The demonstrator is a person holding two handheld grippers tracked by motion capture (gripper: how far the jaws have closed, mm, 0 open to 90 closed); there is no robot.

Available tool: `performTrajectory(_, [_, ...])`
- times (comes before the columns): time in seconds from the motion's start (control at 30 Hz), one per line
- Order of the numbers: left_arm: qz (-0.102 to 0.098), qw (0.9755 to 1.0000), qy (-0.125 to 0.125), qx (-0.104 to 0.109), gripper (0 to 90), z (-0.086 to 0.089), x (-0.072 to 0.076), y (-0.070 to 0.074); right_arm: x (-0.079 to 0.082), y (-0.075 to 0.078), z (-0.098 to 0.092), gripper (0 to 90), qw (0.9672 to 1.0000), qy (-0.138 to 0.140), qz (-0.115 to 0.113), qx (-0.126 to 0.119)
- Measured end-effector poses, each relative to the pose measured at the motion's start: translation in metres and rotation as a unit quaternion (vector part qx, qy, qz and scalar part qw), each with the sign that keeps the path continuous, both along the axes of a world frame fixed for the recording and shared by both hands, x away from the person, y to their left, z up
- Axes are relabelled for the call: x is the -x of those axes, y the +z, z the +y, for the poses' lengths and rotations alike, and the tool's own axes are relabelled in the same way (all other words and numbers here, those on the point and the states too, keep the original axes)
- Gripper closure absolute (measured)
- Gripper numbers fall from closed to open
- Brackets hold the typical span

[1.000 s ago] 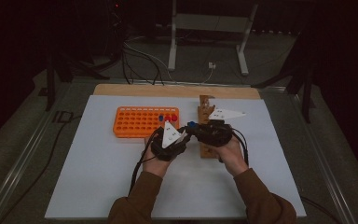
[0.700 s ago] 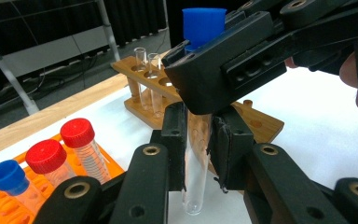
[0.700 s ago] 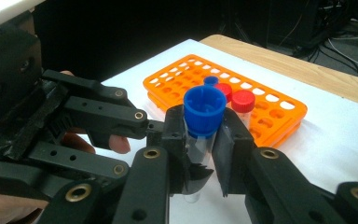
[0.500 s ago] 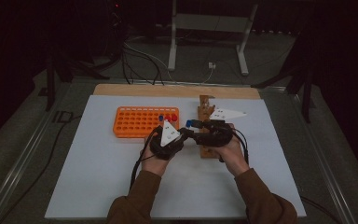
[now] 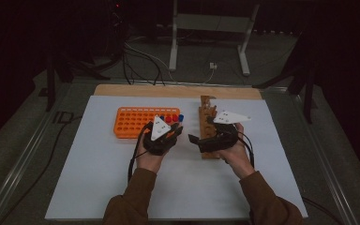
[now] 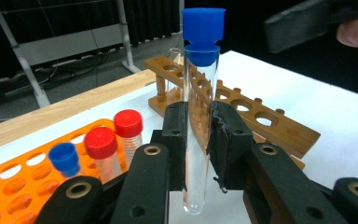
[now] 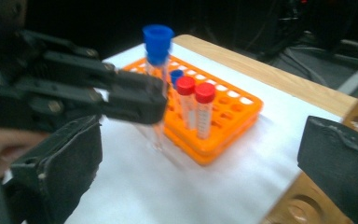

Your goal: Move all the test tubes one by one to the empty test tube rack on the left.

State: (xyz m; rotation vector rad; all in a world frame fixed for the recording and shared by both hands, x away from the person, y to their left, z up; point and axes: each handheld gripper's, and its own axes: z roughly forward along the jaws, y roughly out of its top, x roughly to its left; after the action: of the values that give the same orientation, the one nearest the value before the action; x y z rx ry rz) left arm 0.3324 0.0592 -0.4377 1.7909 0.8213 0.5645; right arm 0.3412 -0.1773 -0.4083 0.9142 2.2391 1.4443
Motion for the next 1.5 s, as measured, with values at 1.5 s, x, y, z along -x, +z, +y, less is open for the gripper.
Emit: performTrajectory(1.5, [0.011,0.994,0.109,-0.01,77.0,0.047,-0.05,-0.03,0.027,-0.024,-0.075,0.0,0.9966,-0.073,-0.001,-0.039])
